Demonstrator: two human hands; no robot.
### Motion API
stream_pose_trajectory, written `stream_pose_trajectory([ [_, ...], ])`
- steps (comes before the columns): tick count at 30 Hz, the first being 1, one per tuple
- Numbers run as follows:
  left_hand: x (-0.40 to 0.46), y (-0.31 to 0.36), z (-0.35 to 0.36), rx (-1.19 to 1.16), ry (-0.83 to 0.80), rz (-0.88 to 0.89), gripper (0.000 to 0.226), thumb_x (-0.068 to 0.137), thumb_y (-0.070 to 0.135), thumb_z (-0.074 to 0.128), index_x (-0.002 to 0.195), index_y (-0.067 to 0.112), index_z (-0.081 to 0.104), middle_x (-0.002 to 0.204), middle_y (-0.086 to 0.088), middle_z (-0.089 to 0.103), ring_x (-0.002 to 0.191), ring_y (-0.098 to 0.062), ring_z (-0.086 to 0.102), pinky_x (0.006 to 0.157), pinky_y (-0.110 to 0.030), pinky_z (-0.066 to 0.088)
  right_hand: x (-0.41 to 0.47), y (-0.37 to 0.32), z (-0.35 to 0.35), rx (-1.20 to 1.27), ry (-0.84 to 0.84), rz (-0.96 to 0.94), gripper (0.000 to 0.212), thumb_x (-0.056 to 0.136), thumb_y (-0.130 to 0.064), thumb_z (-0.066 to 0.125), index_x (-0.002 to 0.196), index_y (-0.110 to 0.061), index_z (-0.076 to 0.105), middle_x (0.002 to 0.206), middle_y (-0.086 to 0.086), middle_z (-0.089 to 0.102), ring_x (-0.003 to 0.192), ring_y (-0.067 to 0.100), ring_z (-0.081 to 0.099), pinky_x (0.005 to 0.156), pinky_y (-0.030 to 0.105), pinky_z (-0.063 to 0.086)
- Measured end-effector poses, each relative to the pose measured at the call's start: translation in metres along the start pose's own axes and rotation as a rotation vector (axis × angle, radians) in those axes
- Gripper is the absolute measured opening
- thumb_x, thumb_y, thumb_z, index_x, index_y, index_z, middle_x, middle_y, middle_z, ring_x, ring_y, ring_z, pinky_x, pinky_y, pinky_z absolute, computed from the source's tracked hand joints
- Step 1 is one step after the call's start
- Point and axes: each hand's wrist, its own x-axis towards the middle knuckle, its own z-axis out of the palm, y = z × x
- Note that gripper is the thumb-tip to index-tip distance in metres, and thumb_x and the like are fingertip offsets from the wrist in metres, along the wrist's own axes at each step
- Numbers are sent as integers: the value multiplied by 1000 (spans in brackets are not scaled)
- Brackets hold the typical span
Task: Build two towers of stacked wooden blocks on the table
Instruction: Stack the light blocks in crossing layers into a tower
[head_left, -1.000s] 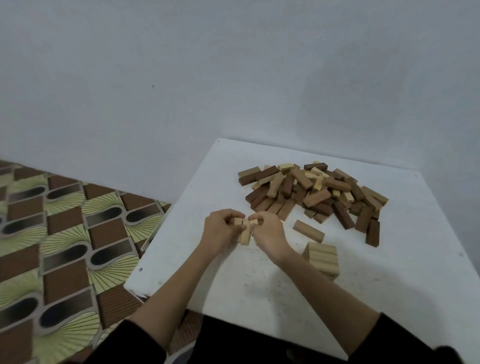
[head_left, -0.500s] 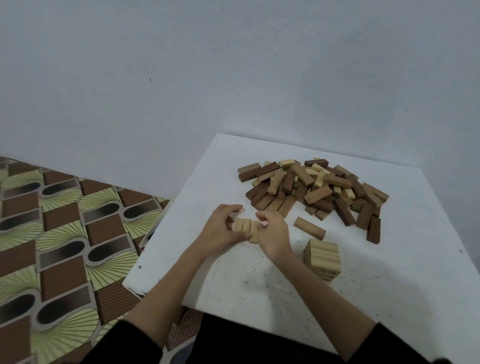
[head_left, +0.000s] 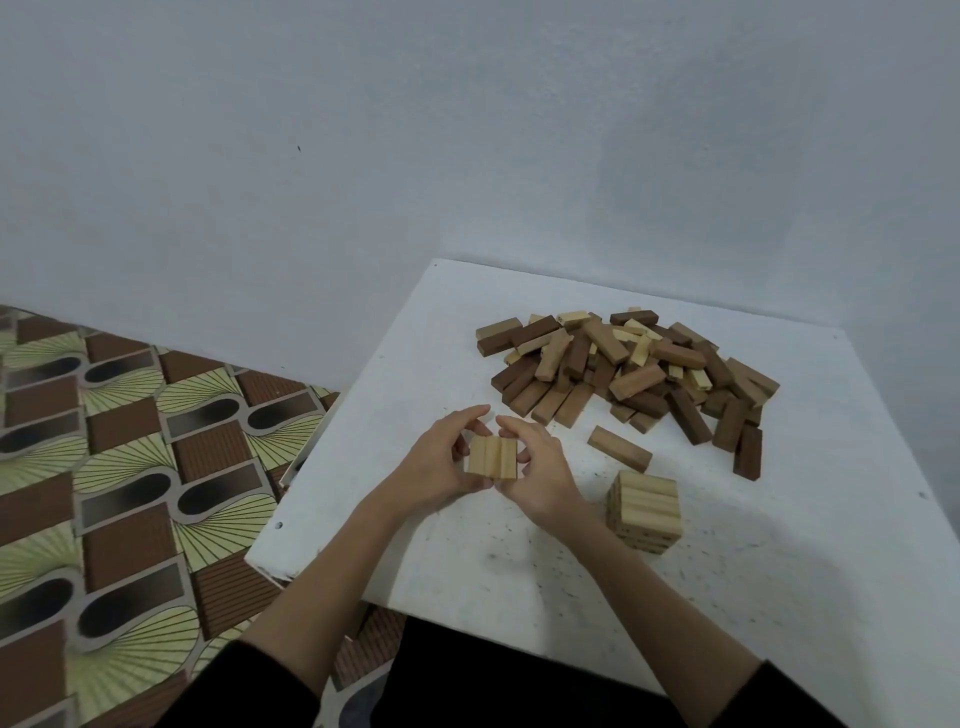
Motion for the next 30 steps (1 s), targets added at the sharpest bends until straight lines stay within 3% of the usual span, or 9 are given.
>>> stream_pose_trajectory([
  [11, 1, 2, -4, -24, -56, -14, 80, 65, 0, 82, 133, 21, 45, 108, 8, 55, 79, -7, 45, 71, -9, 40, 2, -3, -6, 6, -63, -3, 66, 76, -3, 71, 135, -19, 45, 112, -7, 42, 96, 9, 35, 88, 28, 36],
  [15, 2, 1, -6, -24, -64, -36, 82, 65, 1, 82, 134, 22, 42, 110, 6, 55, 81, -10, 47, 71, -13, 43, 1, -2, -5, -11, -58, 5, 67, 76, -3, 70, 135, -21, 45, 113, -8, 42, 102, 15, 37, 88, 32, 39],
  [20, 1, 1, -4, -65, -56, -58, 80, 65, -2, 82, 132, 22, 45, 109, 4, 56, 79, -11, 45, 71, -16, 43, 1, -2, -4, -60, -73, 0, 66, 78, -4, 68, 137, -21, 43, 127, 0, 45, 105, 15, 34, 93, 35, 40],
  [25, -3, 7, -6, -64, -56, -76, 81, 65, -2, 82, 133, 22, 44, 108, 3, 56, 76, -10, 45, 71, -19, 45, 3, -12, -4, -221, -108, -74, 61, 84, -5, 60, 140, -16, 37, 132, 5, 43, 118, 19, 35, 88, 20, 21],
  [30, -9, 25, -11, -110, 18, -33, 78, 64, 0, 83, 127, 27, 46, 105, 4, 59, 74, -6, 46, 73, -17, 45, 0, -26, -20, -221, -134, -104, 64, 83, -3, 60, 141, -16, 35, 130, 7, 41, 120, 24, 32, 94, 23, 27],
])
